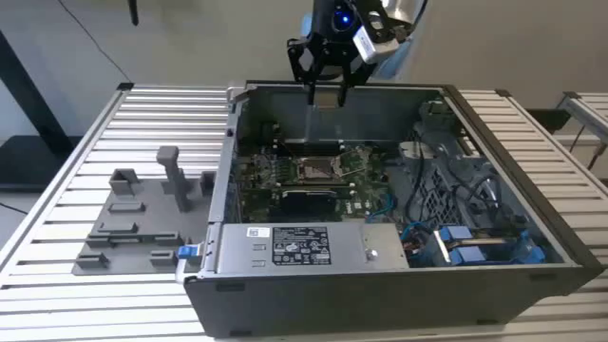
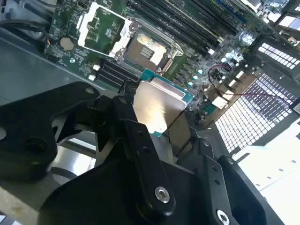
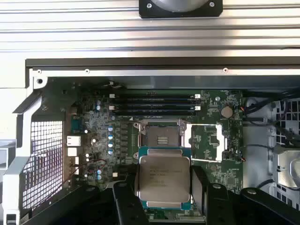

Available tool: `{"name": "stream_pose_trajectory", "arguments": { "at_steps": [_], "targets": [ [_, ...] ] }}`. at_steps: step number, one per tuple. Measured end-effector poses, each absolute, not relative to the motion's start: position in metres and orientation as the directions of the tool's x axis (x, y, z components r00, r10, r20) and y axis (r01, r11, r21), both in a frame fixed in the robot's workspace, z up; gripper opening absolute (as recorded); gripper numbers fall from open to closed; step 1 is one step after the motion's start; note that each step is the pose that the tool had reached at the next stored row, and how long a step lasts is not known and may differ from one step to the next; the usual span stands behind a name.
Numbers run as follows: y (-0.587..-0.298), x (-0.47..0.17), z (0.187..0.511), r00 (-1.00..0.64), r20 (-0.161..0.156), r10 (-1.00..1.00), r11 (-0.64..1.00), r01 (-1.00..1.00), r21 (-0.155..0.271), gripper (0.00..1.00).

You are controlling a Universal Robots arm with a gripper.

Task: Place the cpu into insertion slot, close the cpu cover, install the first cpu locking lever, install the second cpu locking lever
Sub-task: 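Place the cpu into insertion slot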

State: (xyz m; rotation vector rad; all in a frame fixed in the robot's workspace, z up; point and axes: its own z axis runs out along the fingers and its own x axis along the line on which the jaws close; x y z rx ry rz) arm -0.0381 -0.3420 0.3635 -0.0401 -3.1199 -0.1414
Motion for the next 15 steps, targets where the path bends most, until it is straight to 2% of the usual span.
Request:
{"name": "stream_pose_trajectory", "arguments": {
  "at_steps": [15],
  "targets": [
    [-0.3421, -0.0379, 0.3635, -0.999, 0.027, 0.025, 0.996, 0.027, 0.090, 0.54]
  ]
}}
